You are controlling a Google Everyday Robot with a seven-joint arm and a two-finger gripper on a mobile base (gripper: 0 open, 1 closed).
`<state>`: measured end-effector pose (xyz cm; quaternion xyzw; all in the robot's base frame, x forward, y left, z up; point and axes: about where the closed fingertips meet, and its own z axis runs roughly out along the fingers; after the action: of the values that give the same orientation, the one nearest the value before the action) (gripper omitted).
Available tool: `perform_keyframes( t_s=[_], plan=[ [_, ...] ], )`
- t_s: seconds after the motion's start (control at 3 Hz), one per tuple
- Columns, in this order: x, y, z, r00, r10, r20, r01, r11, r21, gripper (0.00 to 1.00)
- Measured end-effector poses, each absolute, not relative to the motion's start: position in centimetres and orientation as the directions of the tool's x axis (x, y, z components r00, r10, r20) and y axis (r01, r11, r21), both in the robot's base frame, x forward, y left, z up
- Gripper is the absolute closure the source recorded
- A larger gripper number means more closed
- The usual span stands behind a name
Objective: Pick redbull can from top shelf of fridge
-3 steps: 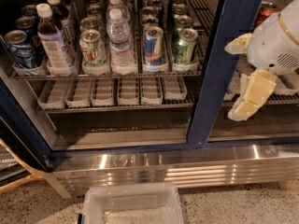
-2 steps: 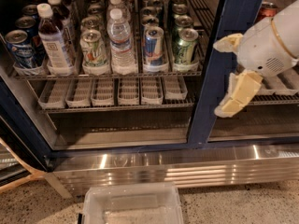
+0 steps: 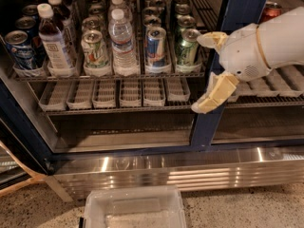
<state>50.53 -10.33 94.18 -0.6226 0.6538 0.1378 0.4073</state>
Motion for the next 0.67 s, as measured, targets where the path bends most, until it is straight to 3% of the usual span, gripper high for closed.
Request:
perform_keyframes(
  t_s=[0.67],
  plan=[
    [53.8,-8.1,94.2,0.138,-0.602,-0.787,-0.913,0.231,-0.337,0.00]
  ],
)
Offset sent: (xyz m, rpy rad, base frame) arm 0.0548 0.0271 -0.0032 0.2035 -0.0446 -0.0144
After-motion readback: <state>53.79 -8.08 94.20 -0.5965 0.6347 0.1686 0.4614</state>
